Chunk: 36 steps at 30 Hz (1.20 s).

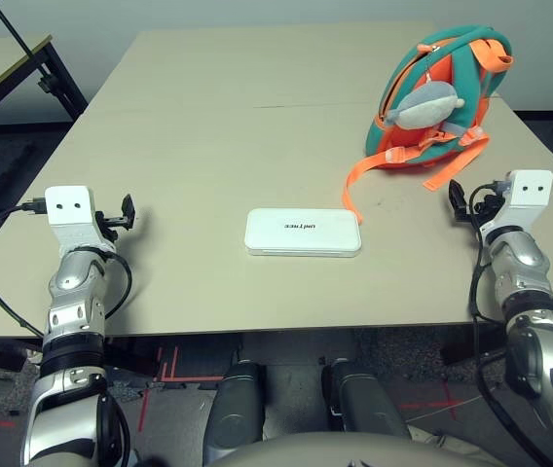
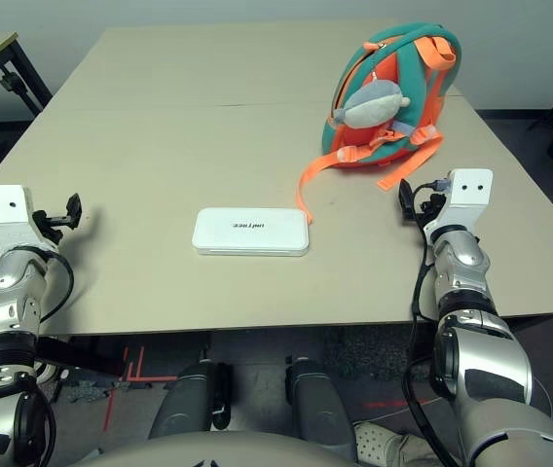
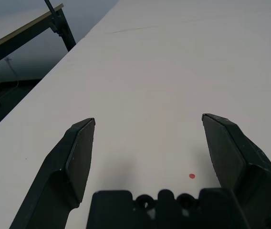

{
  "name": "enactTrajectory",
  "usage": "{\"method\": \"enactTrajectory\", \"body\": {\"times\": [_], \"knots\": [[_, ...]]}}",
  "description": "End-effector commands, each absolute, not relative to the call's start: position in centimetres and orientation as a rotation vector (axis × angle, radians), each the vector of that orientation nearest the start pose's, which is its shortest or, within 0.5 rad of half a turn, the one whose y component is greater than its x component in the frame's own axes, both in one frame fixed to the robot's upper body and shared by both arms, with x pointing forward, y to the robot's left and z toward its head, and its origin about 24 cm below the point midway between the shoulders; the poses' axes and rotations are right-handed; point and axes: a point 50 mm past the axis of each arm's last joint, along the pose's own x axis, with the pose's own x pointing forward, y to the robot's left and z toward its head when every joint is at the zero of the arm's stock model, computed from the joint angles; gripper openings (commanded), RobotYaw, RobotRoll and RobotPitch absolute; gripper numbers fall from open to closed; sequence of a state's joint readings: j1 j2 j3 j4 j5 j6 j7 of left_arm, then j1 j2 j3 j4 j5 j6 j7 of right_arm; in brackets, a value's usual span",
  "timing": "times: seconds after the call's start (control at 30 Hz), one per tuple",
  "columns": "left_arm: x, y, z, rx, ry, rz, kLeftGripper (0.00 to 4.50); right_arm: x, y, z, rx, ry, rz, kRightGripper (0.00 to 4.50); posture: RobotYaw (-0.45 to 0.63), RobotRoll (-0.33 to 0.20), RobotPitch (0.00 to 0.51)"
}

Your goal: Put the pencil case into the backpack and zip it.

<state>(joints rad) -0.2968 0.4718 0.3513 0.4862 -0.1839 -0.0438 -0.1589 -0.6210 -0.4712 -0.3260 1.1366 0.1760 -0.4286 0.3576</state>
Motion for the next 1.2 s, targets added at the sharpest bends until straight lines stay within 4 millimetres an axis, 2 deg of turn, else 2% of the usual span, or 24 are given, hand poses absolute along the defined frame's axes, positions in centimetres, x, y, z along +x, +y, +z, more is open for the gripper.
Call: {"method": "enactTrajectory", "body": {"times": [0.03,0.13,0.23,0.4,0.47,0.57,0.63,0.73,0.8,0.93,1.1,1.2], "knots": [[28.7,32.5,7.4,0.127,0.045,0.283,4.50,33.0,-30.7,6.8,-0.077,-0.039,-0.084,4.47,0.00,0.000,0.087],[28.6,32.7,7.5,0.067,0.061,0.307,4.50,33.0,-30.7,7.2,-0.078,-0.064,-0.078,4.47,0.00,0.000,0.087],[29.0,31.3,8.2,-0.139,0.026,0.119,4.50,33.0,-30.6,7.9,-0.052,-0.101,-0.014,3.86,-0.02,0.000,0.080],[29.3,29.9,9.4,-0.373,0.081,-0.135,4.50,32.4,-29.5,8.6,-0.131,-0.064,0.226,2.03,-0.04,0.000,0.075],[29.3,29.4,9.8,-0.522,0.154,-0.240,4.50,32.0,-28.7,8.7,-0.145,-0.005,0.339,1.30,-0.06,0.000,0.075],[29.5,28.9,11.1,-0.624,0.207,-0.371,4.50,31.1,-27.3,9.1,-0.205,0.079,0.495,0.14,-0.08,0.000,0.074],[29.9,28.7,12.3,-0.690,0.234,-0.466,4.50,30.0,-25.8,9.1,-0.260,0.167,0.663,0.06,-0.10,0.000,0.074],[30.7,28.4,13.9,-0.755,0.252,-0.560,4.50,29.3,-24.6,9.1,-0.301,0.249,0.756,0.06,-0.10,0.000,0.069],[31.3,28.1,14.2,-0.757,0.304,-0.587,4.50,29.1,-23.9,9.4,-0.317,0.273,0.797,0.06,-0.10,0.000,0.065],[31.7,27.7,13.4,-0.729,0.450,-0.608,4.50,29.2,-23.1,9.9,-0.361,0.299,0.842,0.06,-0.11,0.000,0.061],[32.2,26.2,12.3,-0.828,0.577,-0.711,4.50,29.6,-22.7,9.8,-0.465,0.328,0.888,0.06,-0.11,0.000,0.057],[32.4,25.4,11.2,-0.828,0.653,-0.735,4.50,30.1,-22.6,10.0,-0.498,0.333,0.899,0.06,-0.11,0.000,0.056]]}}
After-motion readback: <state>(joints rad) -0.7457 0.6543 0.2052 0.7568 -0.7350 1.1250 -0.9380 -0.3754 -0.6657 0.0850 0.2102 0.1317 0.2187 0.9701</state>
